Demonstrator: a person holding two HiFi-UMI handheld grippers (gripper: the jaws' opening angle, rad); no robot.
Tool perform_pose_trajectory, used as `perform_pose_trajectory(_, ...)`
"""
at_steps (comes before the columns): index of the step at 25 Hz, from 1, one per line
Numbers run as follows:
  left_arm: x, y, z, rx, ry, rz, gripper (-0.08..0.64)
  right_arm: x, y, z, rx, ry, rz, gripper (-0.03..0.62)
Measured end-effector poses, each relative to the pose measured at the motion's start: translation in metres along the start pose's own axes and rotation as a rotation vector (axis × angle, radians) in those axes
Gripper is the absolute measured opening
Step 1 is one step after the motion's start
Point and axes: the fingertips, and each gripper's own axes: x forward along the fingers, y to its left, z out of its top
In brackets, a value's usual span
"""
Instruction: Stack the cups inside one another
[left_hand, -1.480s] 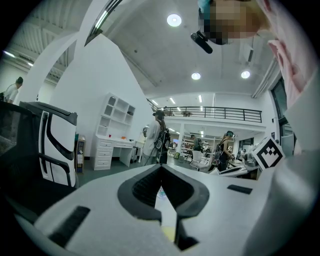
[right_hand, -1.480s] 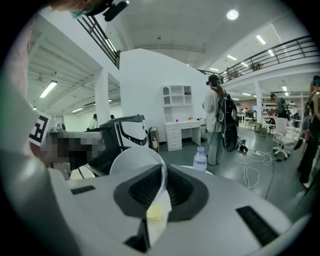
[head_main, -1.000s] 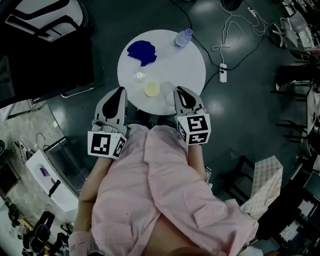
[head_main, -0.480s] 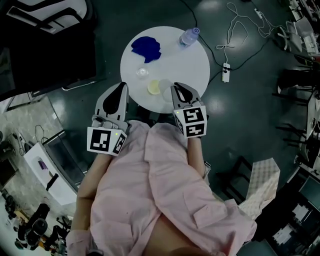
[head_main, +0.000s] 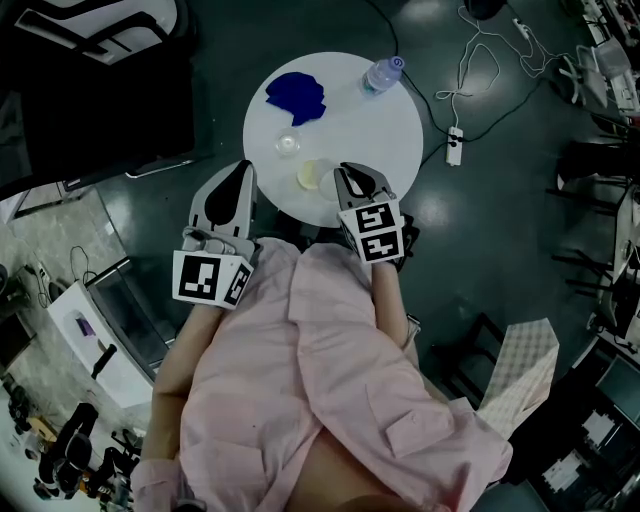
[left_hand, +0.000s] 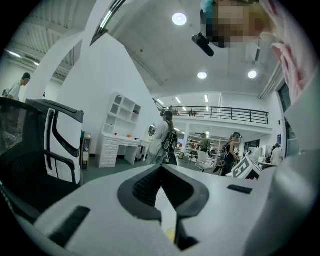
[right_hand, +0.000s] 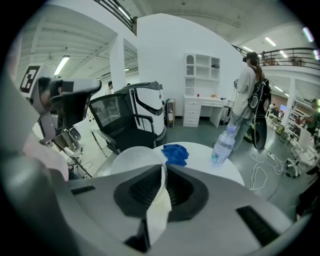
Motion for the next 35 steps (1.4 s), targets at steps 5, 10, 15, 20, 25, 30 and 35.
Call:
perform_pose_trajectory(5, 0.003, -0.001, 0.001, 0.002, -0.004, -0.001, 0.009, 0.01, -0.002, -0.012, -0.023, 0.035, 0.009, 0.038)
perform_pose_trajectory(10, 0.005, 0.0, 0.002, 0.004, -0.01, -0.003, 0.009, 0.021, 0.004, -0.019, -0.026, 0.068, 0.036, 0.038)
perform_pose_trajectory(15, 0.01, -0.003, 0.002, 0.007, -0.002, -0.011, 0.009, 0.031, 0.006, -0.026, -0.037, 0.095, 0.061, 0.038)
perform_pose_trajectory(20, 0.011, -0.001, 0.002, 0.011, -0.004, -0.013, 0.009, 0.045, 0.01, -0.033, -0.06, 0.126, 0.083, 0.038)
perform_pose_trajectory(25, 0.012, 0.003, 0.004, 0.004, -0.007, -0.006, 0.009, 0.056, 0.012, -0.037, -0.082, 0.159, 0.102, 0.038)
perform_pose_trajectory(30, 0.011, 0.007, 0.003, 0.0, -0.007, 0.004, 0.009, 0.067, 0.015, -0.046, -0.103, 0.19, 0.117, 0.038)
perform_pose_trajectory(35, 0.013, 0.011, 0.002, 0.006, -0.004, 0.009, 0.009, 0.077, 0.014, -0.051, -0.148, 0.222, 0.121, 0.038)
